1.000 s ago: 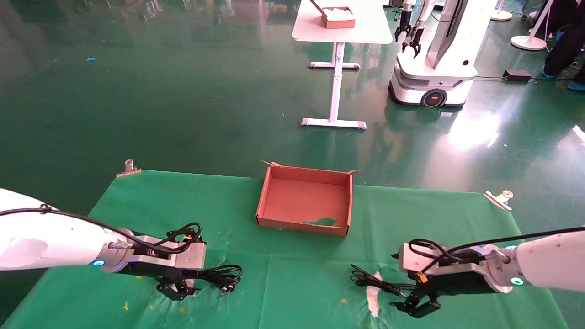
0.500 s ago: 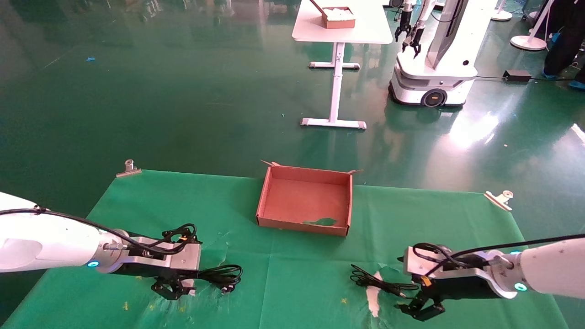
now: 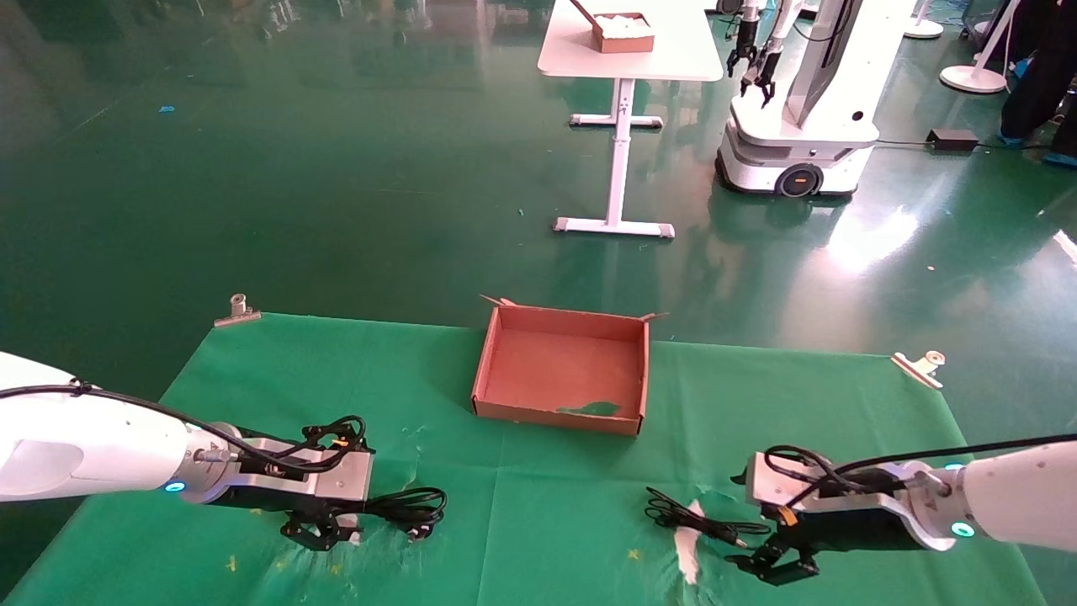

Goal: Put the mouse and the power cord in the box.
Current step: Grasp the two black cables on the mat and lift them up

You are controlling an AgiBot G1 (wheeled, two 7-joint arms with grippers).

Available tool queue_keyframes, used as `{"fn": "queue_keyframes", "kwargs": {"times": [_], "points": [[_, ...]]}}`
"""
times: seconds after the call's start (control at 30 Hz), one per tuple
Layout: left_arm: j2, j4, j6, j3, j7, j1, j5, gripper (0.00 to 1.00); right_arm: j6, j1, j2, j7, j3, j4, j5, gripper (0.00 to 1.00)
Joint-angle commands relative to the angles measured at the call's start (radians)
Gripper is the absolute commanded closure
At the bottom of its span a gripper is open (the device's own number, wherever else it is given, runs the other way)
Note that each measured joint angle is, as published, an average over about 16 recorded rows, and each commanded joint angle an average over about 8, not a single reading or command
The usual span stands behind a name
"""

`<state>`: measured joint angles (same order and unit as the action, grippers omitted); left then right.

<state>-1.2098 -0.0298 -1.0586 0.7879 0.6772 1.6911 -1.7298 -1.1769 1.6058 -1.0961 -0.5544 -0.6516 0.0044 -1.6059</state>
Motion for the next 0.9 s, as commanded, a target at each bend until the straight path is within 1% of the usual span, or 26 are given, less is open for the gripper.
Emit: {"fn": "queue_keyframes", "kwargs": {"times": [0.03,0.9], "points": [[0.001,-0.001,-0.001,-0.001,-0.001,0.000,0.001,1.00,0.000,0.000,0.000,0.000,0.000,0.001,0.000,1.00],[0.002,-0.003,-0.005,-0.003,-0.006,-0.001,0.005,1.00,-0.002,-0.001,0.000,0.001,-0.002,0.005,-0.001,1.00]]}}
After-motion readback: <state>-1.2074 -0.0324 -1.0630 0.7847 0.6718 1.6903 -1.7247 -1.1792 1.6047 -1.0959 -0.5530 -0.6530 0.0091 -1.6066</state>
